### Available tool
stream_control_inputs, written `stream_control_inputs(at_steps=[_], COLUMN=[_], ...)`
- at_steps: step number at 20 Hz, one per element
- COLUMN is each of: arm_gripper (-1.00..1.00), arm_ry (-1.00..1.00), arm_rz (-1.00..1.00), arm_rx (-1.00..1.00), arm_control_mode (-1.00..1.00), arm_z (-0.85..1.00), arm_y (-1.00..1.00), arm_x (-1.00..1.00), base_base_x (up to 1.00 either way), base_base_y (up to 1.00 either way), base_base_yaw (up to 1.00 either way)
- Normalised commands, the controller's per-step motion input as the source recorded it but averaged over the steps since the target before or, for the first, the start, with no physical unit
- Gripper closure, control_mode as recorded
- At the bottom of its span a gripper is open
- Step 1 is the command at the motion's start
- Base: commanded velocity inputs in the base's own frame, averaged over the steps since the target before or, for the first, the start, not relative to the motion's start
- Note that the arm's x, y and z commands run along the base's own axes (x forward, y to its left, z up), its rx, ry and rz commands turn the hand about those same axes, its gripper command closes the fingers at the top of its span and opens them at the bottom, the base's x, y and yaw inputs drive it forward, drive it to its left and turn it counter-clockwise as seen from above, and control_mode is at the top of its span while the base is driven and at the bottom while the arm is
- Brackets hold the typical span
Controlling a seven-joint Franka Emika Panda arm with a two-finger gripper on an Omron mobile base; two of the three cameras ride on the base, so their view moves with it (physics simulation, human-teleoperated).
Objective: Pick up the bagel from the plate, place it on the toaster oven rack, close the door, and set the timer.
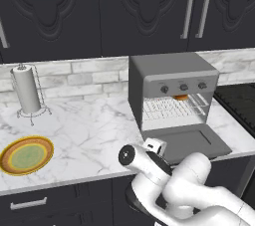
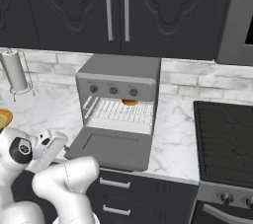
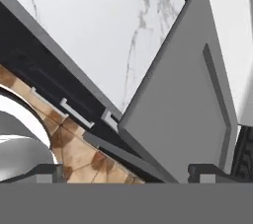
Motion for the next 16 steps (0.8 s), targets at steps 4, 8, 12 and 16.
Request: stream_control_inputs(at_steps=[4, 8, 12, 16], arm_gripper=[-1.00, -1.00, -1.00, -1.00], arm_ry=[-0.02, -0.01, 0.00, 0.00], arm_rz=[0.05, 0.01, 0.00, 0.00], arm_rx=[-0.07, -0.08, -0.10, -0.10], arm_control_mode=[-1.00, -1.00, -1.00, -1.00], arm_z=[-0.20, -0.11, 0.00, 0.00], arm_y=[0.00, -0.01, -0.09, -0.14], arm_x=[0.43, 0.35, 0.18, 0.25], base_base_x=[0.00, 0.00, 0.00, 0.00], base_base_y=[0.00, 0.00, 0.00, 0.00], base_base_yaw=[0.00, 0.00, 0.00, 0.00])
